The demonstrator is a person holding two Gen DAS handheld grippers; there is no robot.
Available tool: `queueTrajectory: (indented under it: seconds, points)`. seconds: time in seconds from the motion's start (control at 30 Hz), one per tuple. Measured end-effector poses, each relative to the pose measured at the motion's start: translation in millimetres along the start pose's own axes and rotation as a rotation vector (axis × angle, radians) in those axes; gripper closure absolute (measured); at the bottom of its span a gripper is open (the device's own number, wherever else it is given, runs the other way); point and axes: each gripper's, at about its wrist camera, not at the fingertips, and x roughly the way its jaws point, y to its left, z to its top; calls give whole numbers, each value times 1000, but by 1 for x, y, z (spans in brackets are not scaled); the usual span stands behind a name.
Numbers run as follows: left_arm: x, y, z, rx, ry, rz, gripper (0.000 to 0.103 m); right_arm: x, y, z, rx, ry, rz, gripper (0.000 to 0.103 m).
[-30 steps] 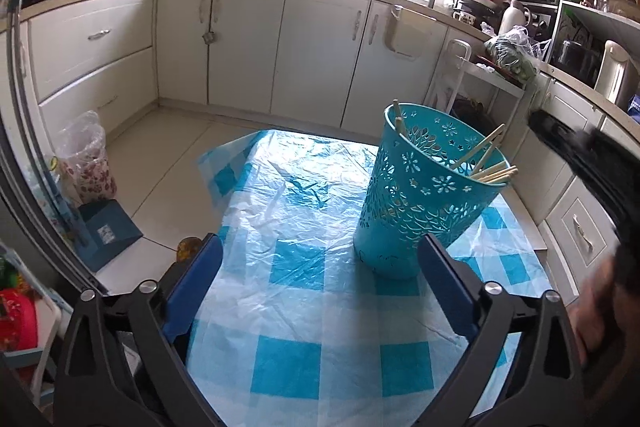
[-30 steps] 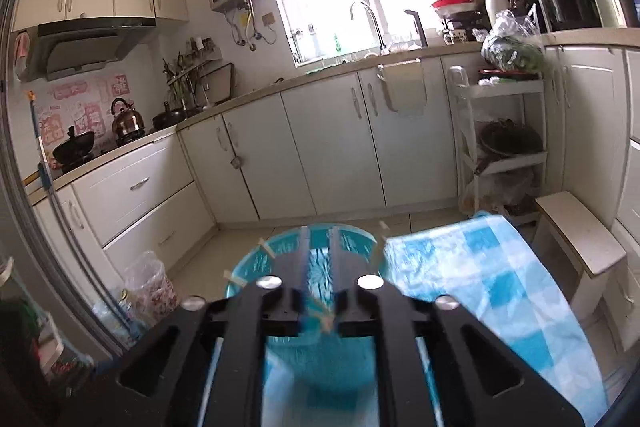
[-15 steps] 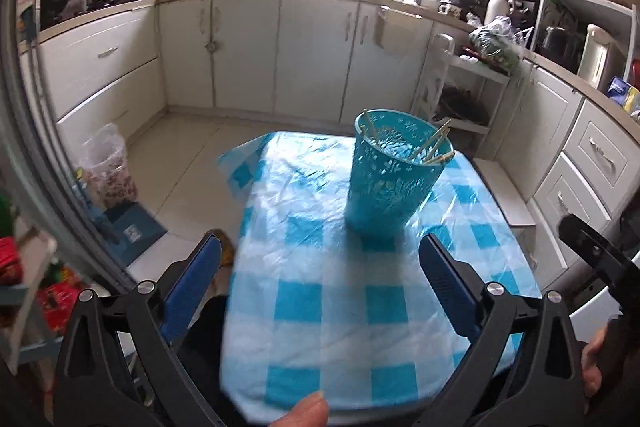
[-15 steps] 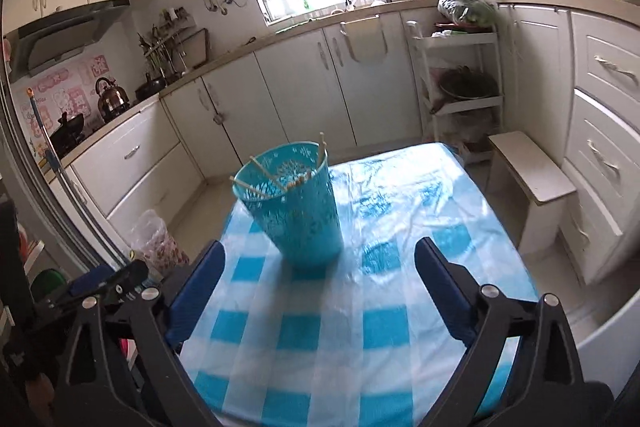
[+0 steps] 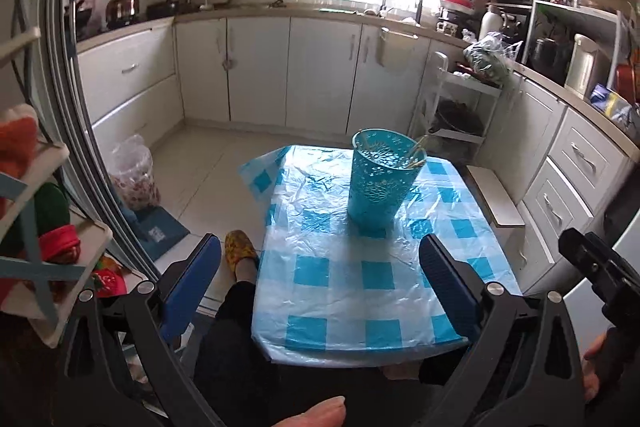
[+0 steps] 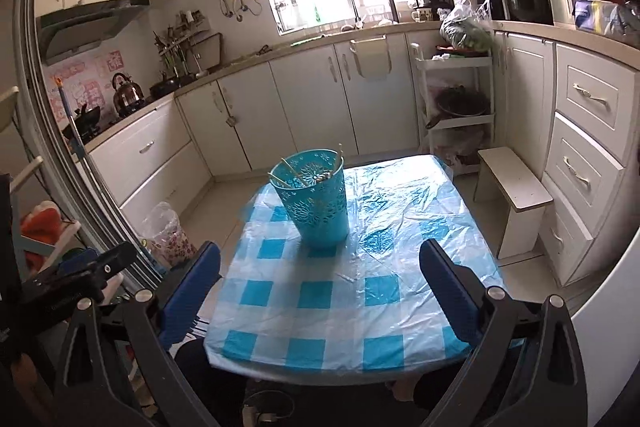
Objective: Organize utensils
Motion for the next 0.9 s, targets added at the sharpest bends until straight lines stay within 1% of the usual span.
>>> queueTrajectory:
  seconds: [0.23, 0.3, 0.37, 0.4, 0.47, 0.53, 0.63, 0.8, 0.9]
  points:
    - [-35, -15, -4, 28, -46, 7, 8, -25, 10, -6, 0, 0, 8, 8]
    - [-40, -16, -4, 30, -45, -5, 8, -31, 13, -9, -4, 2, 8, 8]
    - [-48, -15, -3, 21, -39, -43, 8, -37, 16, -12, -8, 9, 11, 8]
    - [-52, -15, -2, 23, -44, -48, 8, -40, 17, -14, -10, 11, 12, 8]
    - [-61, -16, -2, 47, -64, -10, 8, -47, 20, -17, -4, 17, 14, 8]
    - [-67, -16, -2, 52, -70, 6, 8, -54, 22, -20, 15, 36, 16, 8]
    - [-76, -13, -3, 44, -74, 12, 8, -64, 27, -24, 34, 53, 27, 8]
    - [-91, -14, -9, 50, -85, 19, 8, -89, 44, -36, -6, 20, 45, 8]
    - [-99, -14, -15, 50, -86, 9, 8, -98, 52, -42, -33, 10, 50, 8]
